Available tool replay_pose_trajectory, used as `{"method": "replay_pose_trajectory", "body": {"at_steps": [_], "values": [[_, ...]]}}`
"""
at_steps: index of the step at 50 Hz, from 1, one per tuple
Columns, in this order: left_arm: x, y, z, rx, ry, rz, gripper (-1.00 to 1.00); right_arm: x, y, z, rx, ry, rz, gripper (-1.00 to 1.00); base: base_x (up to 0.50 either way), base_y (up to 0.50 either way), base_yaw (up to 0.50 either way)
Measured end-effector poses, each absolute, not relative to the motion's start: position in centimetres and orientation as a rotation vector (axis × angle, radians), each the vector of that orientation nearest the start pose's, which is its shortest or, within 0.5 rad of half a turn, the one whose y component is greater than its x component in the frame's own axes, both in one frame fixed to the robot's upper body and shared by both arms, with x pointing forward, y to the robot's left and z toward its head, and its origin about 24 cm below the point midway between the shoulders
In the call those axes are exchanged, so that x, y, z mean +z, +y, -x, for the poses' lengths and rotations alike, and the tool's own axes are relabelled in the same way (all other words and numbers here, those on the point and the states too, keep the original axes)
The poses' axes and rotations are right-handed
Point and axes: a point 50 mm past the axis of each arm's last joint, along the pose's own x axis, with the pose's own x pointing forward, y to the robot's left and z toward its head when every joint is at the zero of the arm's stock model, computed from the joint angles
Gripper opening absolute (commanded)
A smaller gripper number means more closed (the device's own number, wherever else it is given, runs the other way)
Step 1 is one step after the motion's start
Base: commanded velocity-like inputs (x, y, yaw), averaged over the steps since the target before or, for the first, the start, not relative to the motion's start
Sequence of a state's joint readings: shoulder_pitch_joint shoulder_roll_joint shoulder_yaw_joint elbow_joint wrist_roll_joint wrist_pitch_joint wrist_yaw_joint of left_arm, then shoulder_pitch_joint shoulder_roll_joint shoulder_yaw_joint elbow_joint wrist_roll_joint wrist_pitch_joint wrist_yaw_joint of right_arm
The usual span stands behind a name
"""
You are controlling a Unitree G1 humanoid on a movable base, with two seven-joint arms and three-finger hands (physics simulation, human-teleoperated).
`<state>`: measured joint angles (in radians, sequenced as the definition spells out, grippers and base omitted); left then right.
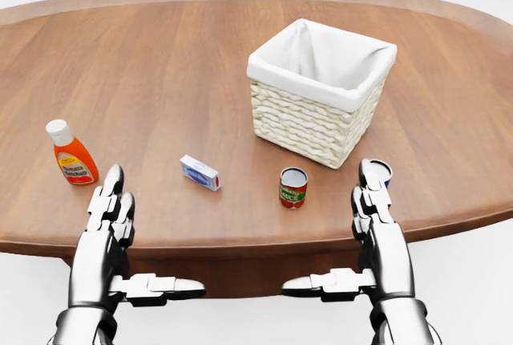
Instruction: Pick up the alphabet soup and the cream cheese box, and put them in the basket.
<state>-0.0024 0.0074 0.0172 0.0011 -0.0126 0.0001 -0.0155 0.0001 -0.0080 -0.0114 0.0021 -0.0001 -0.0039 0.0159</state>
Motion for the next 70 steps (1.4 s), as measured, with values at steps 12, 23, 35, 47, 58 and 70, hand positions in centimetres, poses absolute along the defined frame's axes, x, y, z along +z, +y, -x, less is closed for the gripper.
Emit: {"method": "replay_pose_trajectory", "body": {"at_steps": [12,23,35,47,58,70], "values": [[4.16,15.71,-25.34,-0.012,-0.011,0.006,1.00,4.10,-15.54,-25.28,0.013,-0.003,0.027,1.00,0.00,0.00,0.00],[4.18,15.75,-25.29,-0.021,-0.014,0.004,1.00,4.04,-15.56,-25.26,0.018,0.002,0.039,1.00,0.00,0.00,0.00],[4.12,15.83,-25.27,-0.025,-0.017,-0.010,1.00,3.90,-15.51,-25.34,0.016,0.010,0.043,1.00,0.00,-0.06,0.00],[4.04,15.66,-25.26,-0.030,-0.020,-0.019,1.00,3.83,-15.58,-25.37,0.014,0.014,0.053,1.00,0.00,-0.32,0.00],[4.05,15.59,-25.24,-0.032,-0.022,-0.020,1.00,3.82,-15.58,-25.38,0.017,0.014,0.058,1.00,0.00,-0.26,0.00],[4.10,15.57,-25.21,-0.033,-0.022,-0.019,1.00,3.82,-15.60,-25.39,0.017,0.010,0.057,1.00,0.00,-0.05,0.00]]}}
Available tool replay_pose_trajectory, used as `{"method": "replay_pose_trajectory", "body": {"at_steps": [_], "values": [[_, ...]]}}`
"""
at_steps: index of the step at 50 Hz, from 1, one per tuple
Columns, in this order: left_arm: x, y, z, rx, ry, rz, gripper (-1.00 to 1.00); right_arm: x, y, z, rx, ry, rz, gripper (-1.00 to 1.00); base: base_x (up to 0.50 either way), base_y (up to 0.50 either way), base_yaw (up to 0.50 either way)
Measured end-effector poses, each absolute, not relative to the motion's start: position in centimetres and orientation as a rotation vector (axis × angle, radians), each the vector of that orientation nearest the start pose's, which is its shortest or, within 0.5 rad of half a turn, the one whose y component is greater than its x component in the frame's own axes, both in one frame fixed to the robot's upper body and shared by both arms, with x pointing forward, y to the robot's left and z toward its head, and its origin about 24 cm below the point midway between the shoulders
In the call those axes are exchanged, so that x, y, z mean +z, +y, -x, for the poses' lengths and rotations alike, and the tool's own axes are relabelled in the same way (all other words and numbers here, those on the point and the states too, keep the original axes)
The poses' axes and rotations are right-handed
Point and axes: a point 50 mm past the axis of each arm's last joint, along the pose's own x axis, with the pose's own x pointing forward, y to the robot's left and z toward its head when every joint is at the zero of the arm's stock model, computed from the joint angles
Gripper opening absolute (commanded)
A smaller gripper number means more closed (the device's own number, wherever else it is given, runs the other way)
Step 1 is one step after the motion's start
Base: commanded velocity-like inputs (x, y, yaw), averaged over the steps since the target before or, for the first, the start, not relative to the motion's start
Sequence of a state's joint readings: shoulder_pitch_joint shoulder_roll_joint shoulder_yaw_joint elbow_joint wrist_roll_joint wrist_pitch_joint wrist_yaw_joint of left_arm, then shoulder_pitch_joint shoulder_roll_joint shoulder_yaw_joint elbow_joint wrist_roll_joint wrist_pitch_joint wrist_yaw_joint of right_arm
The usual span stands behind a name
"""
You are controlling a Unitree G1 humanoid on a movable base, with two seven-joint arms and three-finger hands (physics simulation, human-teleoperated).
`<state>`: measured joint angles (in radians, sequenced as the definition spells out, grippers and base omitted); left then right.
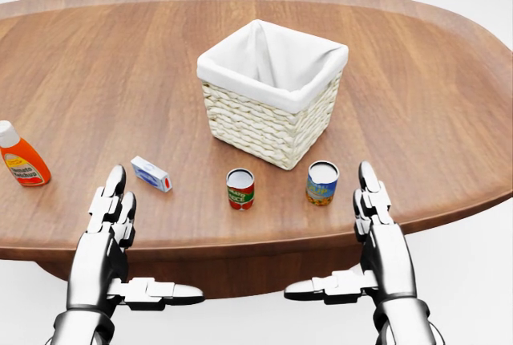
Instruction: Pick up the alphabet soup and the cream cheese box, and put them in the basket.
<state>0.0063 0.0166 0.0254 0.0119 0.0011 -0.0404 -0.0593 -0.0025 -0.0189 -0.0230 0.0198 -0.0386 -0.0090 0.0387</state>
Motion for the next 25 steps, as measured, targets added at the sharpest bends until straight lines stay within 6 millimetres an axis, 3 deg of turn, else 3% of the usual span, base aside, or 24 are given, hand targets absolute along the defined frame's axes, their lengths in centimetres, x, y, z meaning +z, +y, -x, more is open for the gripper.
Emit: {"method": "replay_pose_trajectory", "body": {"at_steps": [15,25], "values": [[4.1,15.6,-25.2,-0.030,-0.020,-0.013,1.00,4.8,-17.3,-24.8,-0.112,-0.052,0.017,1.00,0.00,0.00,0.00],[4.1,15.7,-25.3,-0.025,-0.019,-0.010,1.00,5.8,-19.8,-23.8,-0.336,-0.107,-0.005,1.00,0.00,0.00,0.00]]}}
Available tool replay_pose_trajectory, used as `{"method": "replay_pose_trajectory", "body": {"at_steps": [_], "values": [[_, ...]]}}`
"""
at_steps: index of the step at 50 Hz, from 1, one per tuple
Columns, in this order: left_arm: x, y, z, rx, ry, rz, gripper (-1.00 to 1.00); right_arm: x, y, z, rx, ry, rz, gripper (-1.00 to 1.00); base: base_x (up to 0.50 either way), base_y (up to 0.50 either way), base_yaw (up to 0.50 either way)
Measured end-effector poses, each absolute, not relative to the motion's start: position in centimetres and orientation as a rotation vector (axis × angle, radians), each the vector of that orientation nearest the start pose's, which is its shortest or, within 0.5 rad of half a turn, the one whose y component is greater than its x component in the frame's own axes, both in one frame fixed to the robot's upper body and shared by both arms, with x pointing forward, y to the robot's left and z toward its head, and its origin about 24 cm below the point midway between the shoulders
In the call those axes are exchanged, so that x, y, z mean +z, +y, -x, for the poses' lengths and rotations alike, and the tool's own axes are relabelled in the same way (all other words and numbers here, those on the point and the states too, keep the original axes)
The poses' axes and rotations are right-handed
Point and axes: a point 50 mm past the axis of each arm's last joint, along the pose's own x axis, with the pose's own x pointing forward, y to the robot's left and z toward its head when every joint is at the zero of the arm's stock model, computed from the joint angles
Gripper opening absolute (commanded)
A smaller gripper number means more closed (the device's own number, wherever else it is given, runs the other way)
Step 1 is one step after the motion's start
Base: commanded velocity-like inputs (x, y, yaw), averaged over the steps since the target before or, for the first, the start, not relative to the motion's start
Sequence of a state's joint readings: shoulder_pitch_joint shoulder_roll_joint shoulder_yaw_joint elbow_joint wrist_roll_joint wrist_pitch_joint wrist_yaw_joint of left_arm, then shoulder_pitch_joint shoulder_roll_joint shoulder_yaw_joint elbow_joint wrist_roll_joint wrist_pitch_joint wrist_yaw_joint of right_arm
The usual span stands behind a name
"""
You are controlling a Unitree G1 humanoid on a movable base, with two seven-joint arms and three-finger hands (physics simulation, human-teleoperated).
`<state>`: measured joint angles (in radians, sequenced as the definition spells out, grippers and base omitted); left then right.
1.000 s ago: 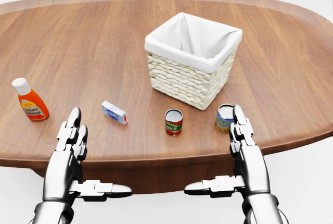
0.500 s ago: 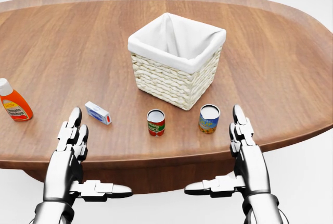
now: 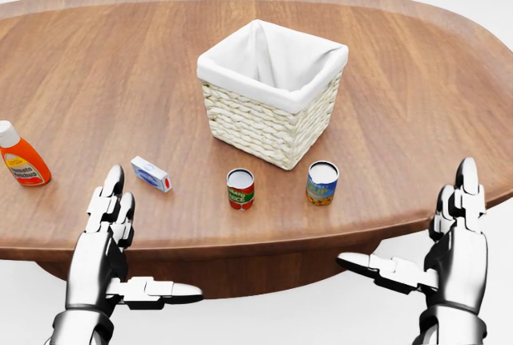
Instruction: Pick up the alphabet soup and the cream cheese box, and put them in the basket.
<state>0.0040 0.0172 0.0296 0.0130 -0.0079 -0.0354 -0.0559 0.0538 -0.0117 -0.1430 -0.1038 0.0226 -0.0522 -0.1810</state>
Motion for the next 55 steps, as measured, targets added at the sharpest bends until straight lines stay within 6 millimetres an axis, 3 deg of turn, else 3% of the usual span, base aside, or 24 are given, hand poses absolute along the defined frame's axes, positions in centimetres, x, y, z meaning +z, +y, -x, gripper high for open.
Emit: {"method": "replay_pose_trajectory", "body": {"at_steps": [27,55], "values": [[4.0,15.7,-25.3,-0.024,-0.015,-0.012,1.00,7.8,-24.2,-20.7,-0.817,-0.186,-0.002,1.00,0.00,0.00,0.00],[3.9,15.7,-25.4,-0.022,-0.013,-0.015,1.00,8.6,-24.6,-19.6,-0.863,-0.211,0.046,1.00,0.00,0.00,0.00]]}}
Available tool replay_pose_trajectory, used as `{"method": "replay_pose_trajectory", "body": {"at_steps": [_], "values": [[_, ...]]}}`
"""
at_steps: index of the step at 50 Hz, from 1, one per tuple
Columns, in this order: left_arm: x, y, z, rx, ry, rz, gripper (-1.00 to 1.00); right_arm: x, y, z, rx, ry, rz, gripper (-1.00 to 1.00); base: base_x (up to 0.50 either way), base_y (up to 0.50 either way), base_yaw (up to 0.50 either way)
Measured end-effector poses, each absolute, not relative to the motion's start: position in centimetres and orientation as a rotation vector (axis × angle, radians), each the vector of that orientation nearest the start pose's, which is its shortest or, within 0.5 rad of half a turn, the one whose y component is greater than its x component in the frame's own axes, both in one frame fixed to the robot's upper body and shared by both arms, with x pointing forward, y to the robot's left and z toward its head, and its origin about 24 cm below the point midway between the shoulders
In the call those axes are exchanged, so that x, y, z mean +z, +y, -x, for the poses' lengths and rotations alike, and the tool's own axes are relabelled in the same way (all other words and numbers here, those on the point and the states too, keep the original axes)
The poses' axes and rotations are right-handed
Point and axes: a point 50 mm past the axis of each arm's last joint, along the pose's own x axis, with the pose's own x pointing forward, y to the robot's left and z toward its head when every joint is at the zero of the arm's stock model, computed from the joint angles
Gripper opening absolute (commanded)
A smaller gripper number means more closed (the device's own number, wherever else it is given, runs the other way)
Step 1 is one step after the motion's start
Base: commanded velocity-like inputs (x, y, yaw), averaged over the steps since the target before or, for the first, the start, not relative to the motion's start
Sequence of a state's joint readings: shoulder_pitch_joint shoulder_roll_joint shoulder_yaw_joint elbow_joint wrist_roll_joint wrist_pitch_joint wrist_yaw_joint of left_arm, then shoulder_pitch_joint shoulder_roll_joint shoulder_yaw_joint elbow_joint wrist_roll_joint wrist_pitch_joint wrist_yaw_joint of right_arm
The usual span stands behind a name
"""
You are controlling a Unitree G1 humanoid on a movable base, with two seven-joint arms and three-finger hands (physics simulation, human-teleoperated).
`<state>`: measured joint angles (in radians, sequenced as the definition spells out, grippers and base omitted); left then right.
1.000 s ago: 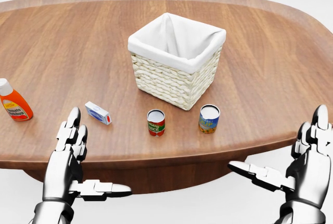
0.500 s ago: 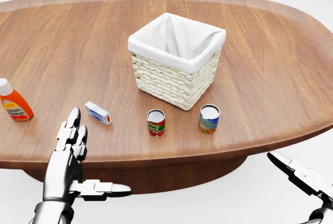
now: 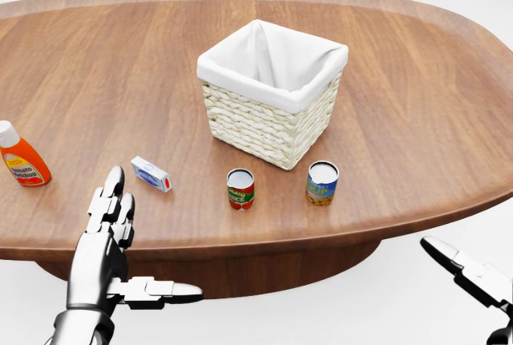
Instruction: Pick up the alphabet soup and the cream cheese box, and put them in the basket.
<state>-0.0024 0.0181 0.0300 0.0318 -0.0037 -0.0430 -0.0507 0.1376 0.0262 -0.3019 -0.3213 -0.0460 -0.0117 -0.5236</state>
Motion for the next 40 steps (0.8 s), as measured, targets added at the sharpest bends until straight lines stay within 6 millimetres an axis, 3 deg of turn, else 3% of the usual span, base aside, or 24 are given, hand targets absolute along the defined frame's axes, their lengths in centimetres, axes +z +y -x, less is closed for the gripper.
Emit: {"method": "replay_pose_trajectory", "body": {"at_steps": [40], "values": [[3.56,15.58,-25.47,-0.030,-0.003,-0.018,1.00,8.45,-24.64,-19.63,-0.860,-0.213,0.061,1.00,0.00,0.00,0.00]]}}
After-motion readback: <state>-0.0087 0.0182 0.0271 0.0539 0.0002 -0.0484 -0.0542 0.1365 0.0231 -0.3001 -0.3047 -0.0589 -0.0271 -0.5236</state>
